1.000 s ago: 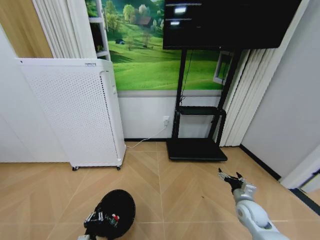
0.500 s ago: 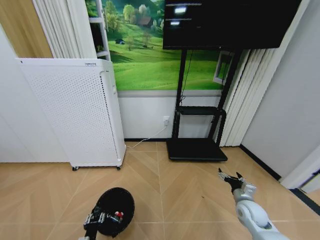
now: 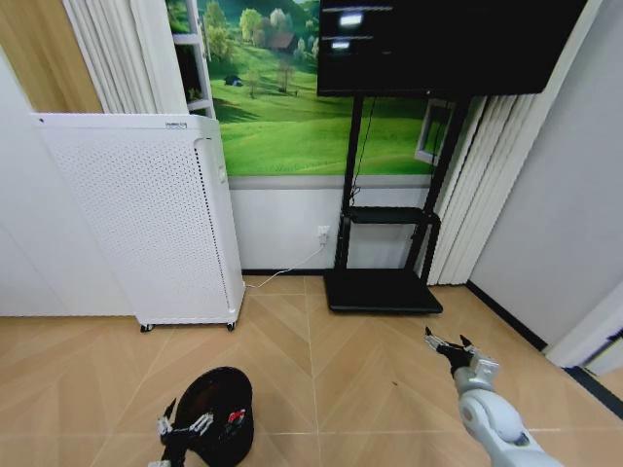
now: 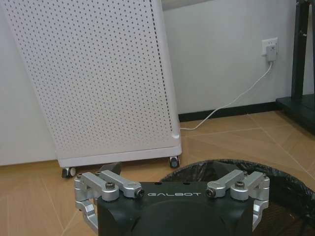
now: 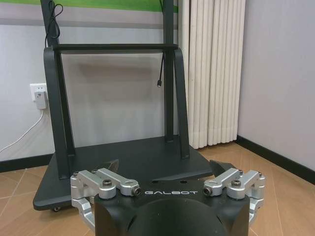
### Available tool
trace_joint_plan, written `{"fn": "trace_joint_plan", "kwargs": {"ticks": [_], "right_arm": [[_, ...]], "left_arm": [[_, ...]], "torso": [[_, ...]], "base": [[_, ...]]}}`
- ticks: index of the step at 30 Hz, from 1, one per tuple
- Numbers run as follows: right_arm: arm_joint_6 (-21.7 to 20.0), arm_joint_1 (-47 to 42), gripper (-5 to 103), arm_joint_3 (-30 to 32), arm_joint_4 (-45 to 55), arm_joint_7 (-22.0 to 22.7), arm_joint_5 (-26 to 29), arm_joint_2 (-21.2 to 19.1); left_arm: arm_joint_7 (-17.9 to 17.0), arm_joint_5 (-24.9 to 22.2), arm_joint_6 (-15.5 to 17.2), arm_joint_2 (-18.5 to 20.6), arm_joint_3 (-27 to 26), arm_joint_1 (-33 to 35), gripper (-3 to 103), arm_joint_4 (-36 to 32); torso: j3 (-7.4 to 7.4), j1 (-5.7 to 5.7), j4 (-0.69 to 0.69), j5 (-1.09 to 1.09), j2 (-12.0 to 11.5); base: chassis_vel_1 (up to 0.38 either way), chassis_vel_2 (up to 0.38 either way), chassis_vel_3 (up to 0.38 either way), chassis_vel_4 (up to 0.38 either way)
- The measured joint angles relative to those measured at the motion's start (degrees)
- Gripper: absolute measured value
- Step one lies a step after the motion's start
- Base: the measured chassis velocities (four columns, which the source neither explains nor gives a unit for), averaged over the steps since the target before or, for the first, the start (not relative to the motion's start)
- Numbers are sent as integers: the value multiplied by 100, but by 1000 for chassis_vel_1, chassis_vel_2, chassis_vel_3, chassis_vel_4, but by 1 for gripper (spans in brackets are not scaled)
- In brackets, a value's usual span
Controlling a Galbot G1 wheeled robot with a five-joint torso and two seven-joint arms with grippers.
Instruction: Pick up the trash bin and place the garbage on the floor into it.
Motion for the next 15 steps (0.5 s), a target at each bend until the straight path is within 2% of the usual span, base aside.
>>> {"fn": "trace_joint_plan", "kwargs": {"ticks": [5,8,9,11,15], "right_arm": [[0,0,100,0,0,0,0,0],[0,0,100,0,0,0,0,0],[0,0,100,0,0,0,0,0],[0,0,100,0,0,0,0,0],[0,0,100,0,0,0,0,0]], "left_arm": [[30,-110,166,72,-282,112,100,-567],[-136,-462,637,196,-503,-120,100,-1244],[-136,-462,637,196,-503,-120,100,-1244],[-175,-824,1048,381,-701,-452,100,-1629],[-51,-1147,1294,688,-929,-890,100,-1803]], "torso": [[0,0,1,0,0],[0,0,0,0,0],[0,0,0,0,0],[0,0,-1,0,0],[0,0,-1,1,0]], "base": [[0,0,0,0],[0,0,0,0],[0,0,0,0],[0,0,0,0],[0,0,0,0]]}}
